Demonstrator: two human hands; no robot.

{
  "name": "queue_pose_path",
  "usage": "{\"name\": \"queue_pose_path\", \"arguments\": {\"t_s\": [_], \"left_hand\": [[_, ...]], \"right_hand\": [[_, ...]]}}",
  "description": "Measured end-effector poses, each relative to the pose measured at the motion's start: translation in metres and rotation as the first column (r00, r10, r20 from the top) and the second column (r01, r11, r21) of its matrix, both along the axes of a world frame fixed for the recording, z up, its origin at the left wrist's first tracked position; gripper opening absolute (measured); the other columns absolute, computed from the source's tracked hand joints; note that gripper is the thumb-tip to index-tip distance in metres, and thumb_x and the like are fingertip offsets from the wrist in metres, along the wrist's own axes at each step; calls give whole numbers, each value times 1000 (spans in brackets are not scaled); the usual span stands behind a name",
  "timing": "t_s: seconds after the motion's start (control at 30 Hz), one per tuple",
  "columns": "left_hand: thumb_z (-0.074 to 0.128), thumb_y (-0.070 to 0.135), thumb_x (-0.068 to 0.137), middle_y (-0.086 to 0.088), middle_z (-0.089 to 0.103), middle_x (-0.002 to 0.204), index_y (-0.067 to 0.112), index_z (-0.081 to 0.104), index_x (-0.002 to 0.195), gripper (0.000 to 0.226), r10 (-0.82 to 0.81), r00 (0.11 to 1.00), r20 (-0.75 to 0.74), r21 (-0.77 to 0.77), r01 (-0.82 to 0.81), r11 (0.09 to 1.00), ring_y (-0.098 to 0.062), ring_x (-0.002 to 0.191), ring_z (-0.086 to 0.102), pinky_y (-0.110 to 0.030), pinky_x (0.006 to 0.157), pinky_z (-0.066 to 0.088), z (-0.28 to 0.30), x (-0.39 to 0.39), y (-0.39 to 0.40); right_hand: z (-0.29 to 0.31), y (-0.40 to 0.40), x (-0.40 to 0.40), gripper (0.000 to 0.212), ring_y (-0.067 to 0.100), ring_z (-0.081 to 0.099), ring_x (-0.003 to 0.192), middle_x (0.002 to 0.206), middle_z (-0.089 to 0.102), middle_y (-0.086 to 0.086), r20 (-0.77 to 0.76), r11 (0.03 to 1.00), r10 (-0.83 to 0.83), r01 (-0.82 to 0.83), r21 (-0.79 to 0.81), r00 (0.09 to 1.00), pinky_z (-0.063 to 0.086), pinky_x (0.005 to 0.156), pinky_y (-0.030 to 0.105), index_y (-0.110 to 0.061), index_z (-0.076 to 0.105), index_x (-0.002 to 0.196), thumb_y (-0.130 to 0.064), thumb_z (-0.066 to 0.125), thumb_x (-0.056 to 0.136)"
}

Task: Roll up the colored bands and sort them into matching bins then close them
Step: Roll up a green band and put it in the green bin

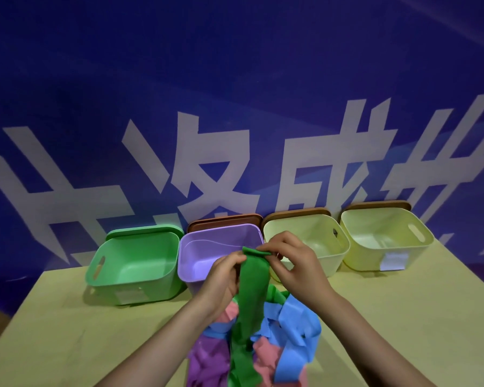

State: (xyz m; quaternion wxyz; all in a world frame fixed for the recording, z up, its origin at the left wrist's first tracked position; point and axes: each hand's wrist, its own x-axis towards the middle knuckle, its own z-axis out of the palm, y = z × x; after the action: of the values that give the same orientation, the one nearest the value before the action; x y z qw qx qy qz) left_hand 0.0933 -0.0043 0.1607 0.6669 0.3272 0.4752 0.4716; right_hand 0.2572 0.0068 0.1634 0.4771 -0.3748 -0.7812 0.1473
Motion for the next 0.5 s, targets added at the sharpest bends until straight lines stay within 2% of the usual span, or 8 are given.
{"name": "queue_pose_path", "arguments": {"t_s": [0.13, 0.23, 0.3, 0.4, 0.5], "left_hand": [[36, 16, 96, -8, 67, 71, 7, 65, 82, 34, -36, 999, 28, 15, 36, 999, -14, 59, 64, -27, 57, 53, -5, -12, 2], [49, 16, 96, -13, 67, 78, 10, 68, 83, 24, -15, 999, -52, 76, 19, 997, -19, 66, 64, -33, 65, 49, -7, -16, 0], [60, 22, 89, -16, 67, 86, 13, 72, 85, 15, 2, 996, -86, 125, 9, 992, -24, 74, 61, -34, 69, 46, -11, -21, 0], [63, 36, 78, -15, 72, 97, 18, 73, 94, 26, -1, 987, -164, 176, 30, 984, -29, 90, 64, -45, 83, 48, -12, -28, 0], [57, 18, 94, -18, 72, 99, 6, 68, 99, 17, 41, 978, -205, 240, 10, 971, -28, 92, 67, -42, 85, 51, -12, -33, 1]], "right_hand": [[-1, 0, -4, 27, 13, 57, 84, 93, 57, 1, 104, 998, 62, -62, -11, 993, 47, 76, 22, -10, 73, 101, -9, 50, 85], [2, 1, -11, 31, 16, 58, 87, 94, 58, 2, 119, 996, 81, -76, -53, 990, 48, 77, 27, -11, 73, 103, -11, 48, 84], [4, -1, -16, 34, 15, 59, 91, 97, 59, 0, 18, 980, 102, -97, -174, 995, 47, 79, 25, -13, 73, 104, -15, 46, 83], [3, -3, -28, 25, 14, 61, 93, 98, 62, -7, -168, 932, 7, -67, -356, 986, 49, 80, 25, -21, 70, 108, -24, 54, 90], [-1, 0, -40, 12, 11, 63, 80, 87, 68, -3, -194, 860, -112, -3, -510, 974, 52, 77, 35, -21, 72, 97, -19, 70, 86]]}}
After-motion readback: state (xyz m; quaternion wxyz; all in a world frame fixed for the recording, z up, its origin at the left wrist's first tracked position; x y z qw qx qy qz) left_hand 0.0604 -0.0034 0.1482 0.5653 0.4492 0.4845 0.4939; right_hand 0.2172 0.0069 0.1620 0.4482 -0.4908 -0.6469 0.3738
